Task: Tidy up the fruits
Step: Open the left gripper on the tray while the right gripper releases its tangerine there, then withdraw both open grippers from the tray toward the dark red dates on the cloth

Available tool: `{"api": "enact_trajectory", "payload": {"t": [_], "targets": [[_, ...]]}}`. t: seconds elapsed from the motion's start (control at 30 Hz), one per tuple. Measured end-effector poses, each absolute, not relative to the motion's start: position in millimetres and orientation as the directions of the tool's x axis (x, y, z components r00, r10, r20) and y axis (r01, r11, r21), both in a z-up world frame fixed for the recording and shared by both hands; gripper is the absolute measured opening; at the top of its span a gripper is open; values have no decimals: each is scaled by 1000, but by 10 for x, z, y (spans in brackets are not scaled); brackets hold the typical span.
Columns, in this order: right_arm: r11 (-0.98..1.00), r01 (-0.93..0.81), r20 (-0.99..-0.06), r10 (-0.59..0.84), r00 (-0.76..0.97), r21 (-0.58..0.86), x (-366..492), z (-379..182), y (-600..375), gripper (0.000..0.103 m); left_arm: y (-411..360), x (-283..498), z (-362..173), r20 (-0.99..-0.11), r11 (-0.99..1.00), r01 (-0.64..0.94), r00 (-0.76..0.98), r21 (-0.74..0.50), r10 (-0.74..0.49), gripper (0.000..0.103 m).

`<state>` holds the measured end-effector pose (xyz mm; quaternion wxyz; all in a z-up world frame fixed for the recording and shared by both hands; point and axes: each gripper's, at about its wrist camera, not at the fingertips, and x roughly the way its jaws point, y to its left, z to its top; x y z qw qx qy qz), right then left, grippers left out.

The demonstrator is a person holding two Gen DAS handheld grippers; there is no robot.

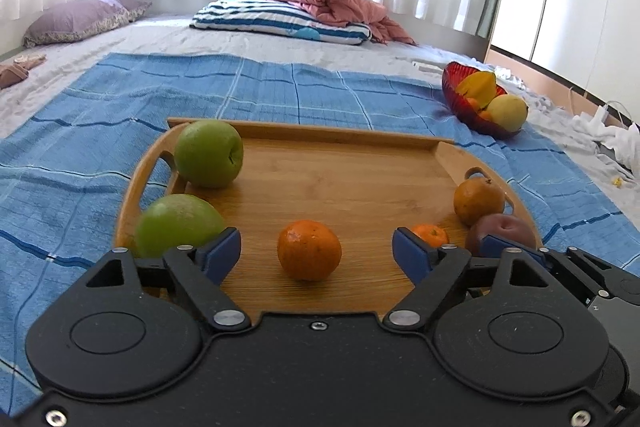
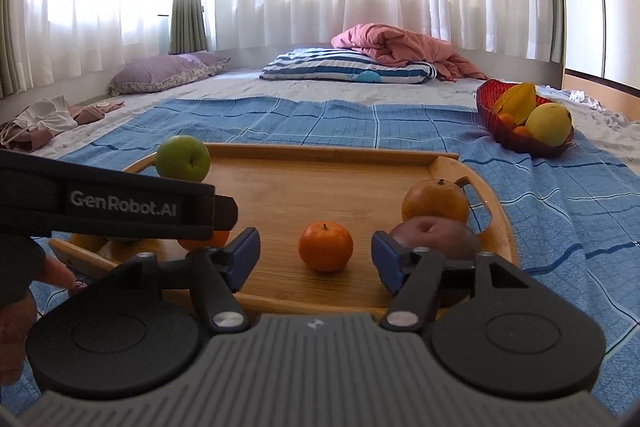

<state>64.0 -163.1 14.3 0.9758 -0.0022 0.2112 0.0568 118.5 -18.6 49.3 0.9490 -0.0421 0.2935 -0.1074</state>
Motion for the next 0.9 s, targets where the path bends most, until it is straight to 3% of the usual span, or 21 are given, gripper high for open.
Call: {"api": "enact_trajectory", "payload": {"t": [0.3,0.9], "targets": [[995,-95,-396,94,913,16,497,152,-1651,83,-183,949,581,-502,978,187,839,-95,-209,95],[999,-40,-405,37,914,2,319,43,-1714,89,-126,644,481,-498,973,207,837,-100,-229,99]]}}
